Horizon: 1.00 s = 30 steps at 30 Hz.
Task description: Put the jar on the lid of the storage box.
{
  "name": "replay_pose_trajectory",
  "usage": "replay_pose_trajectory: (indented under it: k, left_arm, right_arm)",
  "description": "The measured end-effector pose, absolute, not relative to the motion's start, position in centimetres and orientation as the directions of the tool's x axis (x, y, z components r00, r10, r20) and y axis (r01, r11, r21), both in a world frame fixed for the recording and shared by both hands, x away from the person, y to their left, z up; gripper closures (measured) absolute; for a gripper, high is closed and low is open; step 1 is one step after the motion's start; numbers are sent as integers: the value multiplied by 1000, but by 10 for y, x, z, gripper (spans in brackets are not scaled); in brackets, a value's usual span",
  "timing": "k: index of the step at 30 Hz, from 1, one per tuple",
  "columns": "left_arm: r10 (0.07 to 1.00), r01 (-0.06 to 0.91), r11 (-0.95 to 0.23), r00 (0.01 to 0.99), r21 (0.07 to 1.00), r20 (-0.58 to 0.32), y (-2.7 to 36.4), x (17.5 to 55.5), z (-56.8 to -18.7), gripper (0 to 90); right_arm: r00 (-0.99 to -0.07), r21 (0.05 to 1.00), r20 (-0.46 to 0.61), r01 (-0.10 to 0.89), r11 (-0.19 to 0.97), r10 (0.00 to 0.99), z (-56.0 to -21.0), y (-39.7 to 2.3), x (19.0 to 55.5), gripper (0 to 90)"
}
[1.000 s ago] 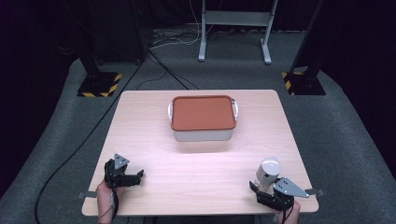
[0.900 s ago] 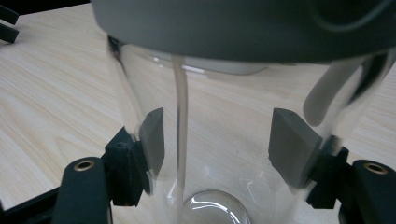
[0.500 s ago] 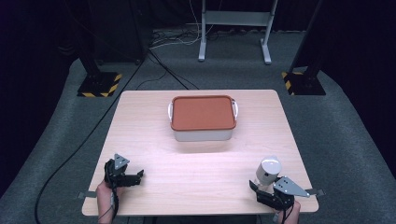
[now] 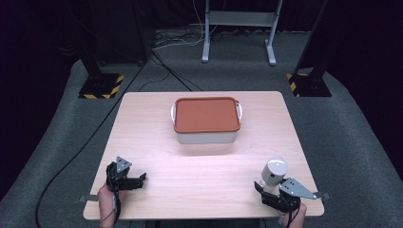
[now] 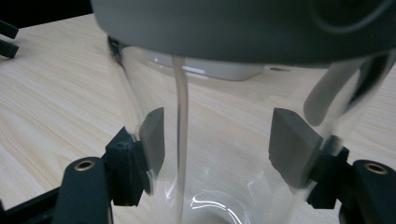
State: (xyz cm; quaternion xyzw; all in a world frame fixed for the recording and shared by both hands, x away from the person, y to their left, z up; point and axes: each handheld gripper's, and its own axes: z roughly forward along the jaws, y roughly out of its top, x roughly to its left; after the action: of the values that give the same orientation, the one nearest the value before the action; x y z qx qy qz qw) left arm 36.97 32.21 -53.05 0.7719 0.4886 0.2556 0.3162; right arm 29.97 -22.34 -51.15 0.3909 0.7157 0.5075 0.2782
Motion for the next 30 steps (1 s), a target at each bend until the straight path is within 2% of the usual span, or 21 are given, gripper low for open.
replay_pose_trajectory:
  k: [30]
  left_arm:
    - [918, 593, -323, 386, 738, 91, 322, 370, -531, 28]
  right_arm:
    - [-533, 947, -16, 263, 183, 846, -497, -220, 304, 300]
